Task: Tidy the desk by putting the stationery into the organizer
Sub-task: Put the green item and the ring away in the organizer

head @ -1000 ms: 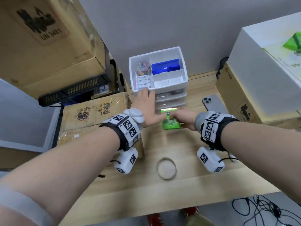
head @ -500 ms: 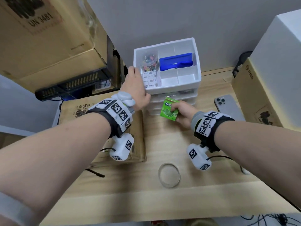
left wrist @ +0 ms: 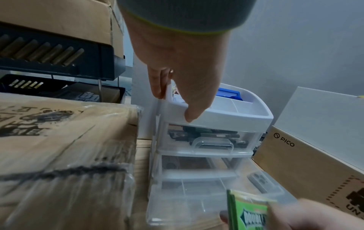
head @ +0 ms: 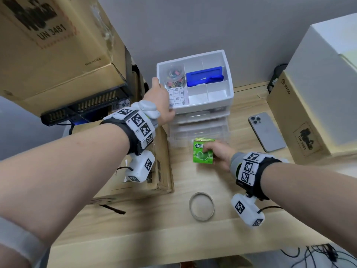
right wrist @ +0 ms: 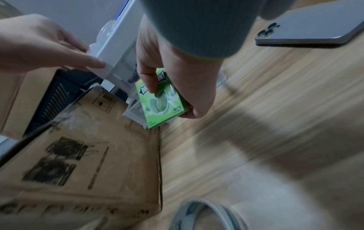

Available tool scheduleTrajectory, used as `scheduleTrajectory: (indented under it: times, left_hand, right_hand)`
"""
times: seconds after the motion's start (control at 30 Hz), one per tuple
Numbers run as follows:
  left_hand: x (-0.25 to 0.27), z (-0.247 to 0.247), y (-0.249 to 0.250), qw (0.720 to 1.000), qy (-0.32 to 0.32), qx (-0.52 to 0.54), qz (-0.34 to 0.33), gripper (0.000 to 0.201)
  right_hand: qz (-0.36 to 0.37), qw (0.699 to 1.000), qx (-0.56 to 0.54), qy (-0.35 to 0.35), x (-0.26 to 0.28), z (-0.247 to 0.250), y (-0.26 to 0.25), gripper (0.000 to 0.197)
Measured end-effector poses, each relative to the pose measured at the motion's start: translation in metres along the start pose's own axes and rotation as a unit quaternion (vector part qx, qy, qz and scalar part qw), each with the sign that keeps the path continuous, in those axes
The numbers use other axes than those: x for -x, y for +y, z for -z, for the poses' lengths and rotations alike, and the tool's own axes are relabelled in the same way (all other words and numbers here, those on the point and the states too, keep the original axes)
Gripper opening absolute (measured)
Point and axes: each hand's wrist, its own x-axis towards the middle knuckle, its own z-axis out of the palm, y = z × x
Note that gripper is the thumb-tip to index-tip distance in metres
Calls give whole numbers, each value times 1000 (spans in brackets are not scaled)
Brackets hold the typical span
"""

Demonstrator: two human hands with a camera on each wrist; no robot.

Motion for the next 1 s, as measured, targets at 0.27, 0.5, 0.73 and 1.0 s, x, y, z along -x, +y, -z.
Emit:
scheduleTrajectory:
  times: [0.27,0.5,0.73,1.0]
  left_hand:
    - [7,8,4,999,-18,15,26,61]
    - [8,10,1,999,-29,-2,23,60]
    - [1,3,-6,999,-45,-2,3,69]
    - [7,0,-5,999,-30,-11,-8,76]
  right_hand:
    - [-41,988,117,-96,29,-14,11,13]
    - [50,991,45,113,2,-35,-42,29]
    - [9,971,128,202,-30,-47,-55,31]
    - [64,915,390,85,-17,-53,-71,11]
